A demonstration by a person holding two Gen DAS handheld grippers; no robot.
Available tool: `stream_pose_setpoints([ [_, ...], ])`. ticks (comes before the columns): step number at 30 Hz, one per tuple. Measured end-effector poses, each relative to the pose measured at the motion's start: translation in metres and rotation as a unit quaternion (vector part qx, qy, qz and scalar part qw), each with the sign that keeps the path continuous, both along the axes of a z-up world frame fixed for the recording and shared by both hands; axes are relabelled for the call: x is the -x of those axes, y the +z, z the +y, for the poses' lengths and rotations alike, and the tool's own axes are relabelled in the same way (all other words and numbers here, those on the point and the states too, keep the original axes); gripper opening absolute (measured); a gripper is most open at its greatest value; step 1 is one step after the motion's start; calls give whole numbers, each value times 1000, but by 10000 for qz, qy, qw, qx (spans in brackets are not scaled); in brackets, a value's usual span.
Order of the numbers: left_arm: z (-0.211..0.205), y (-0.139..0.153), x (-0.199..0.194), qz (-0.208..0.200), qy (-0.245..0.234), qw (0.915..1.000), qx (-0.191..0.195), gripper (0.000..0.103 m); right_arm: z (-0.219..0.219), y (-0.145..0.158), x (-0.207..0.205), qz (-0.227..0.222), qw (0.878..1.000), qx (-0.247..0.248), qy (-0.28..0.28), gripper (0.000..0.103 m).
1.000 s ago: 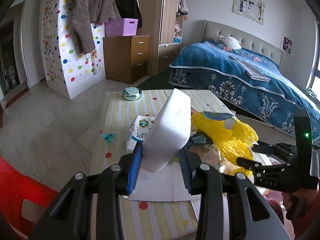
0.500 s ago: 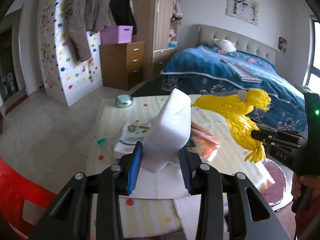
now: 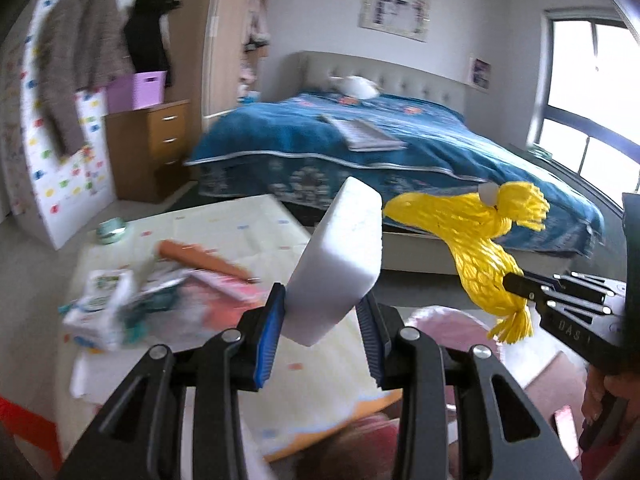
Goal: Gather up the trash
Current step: 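Carry the sponge and yellow net with both tools to the pink wastebasket, then open both tools to drop the sponge and net into the wastebasket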
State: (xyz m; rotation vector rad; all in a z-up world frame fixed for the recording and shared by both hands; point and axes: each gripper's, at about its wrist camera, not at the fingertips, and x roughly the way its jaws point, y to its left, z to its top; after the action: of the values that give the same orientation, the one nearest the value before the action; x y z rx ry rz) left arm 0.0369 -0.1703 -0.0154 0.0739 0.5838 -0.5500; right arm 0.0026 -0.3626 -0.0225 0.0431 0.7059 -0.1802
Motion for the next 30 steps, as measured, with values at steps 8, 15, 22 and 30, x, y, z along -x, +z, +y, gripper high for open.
stream_pose_setpoints([
  [8,-92,-25,9,183,-647,9977,-18,36,-82,-25,45,266,9931,10,-1139,13],
  [15,-155,-48,6,345,-1034,9940,-98,37,-139,-75,54,822,9803,-279,-1775,13],
  [22,-199,-69,0,485,-1406,9883,-323,45,-160,-126,39,1258,9733,-664,-1802,21],
  [30,-197,-73,-1,553,-1433,9871,-449,72,-163,-140,44,1354,9706,-871,-1791,51],
])
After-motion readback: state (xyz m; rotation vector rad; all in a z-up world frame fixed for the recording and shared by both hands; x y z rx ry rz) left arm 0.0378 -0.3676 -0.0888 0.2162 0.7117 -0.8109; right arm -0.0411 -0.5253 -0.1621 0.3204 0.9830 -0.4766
